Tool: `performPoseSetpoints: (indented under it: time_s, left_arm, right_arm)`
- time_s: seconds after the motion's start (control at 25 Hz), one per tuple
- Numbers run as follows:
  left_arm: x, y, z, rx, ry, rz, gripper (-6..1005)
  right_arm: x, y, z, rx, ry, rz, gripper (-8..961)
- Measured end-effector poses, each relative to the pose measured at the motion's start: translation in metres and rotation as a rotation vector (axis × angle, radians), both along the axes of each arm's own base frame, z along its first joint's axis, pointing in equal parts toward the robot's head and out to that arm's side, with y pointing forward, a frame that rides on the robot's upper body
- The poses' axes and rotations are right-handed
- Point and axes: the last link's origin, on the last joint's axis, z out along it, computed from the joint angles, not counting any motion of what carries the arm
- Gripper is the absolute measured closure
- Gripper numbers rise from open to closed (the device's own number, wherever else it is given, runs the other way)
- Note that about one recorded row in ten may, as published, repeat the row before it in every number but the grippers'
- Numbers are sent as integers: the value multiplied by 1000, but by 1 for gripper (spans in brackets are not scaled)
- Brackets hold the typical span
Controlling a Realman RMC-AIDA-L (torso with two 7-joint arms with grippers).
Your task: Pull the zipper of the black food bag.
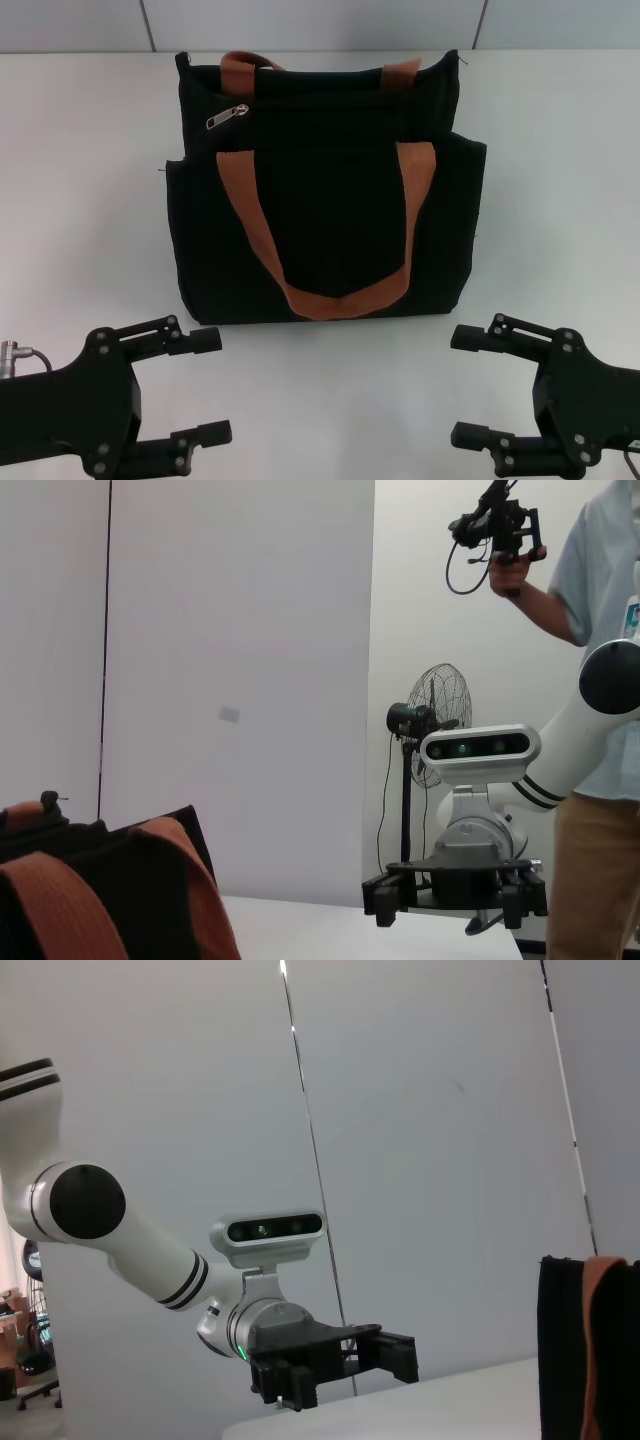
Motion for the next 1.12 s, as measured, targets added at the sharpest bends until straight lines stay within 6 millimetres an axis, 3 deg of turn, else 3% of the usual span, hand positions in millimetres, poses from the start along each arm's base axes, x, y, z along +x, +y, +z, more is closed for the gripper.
performPoseSetpoints:
  time_s: [0.48,0.76,0.96,1.04,1.12]
  left_arm:
    - [4,5,1,40,-41,11,271]
    - [-6,12,19,334,-229,233,273]
    - [-33,37,37,527,-254,489,274]
    - [-45,58,38,558,-211,607,275]
    - [-48,66,36,561,-187,637,276]
  right_arm:
    - [-1,1,-3,-3,-2,-10,126]
    - [-3,1,-8,-14,20,-23,127]
    - [-4,4,-11,10,18,-24,127]
    - [-6,5,-14,4,27,-21,127]
    - [-7,5,-14,3,30,-21,127]
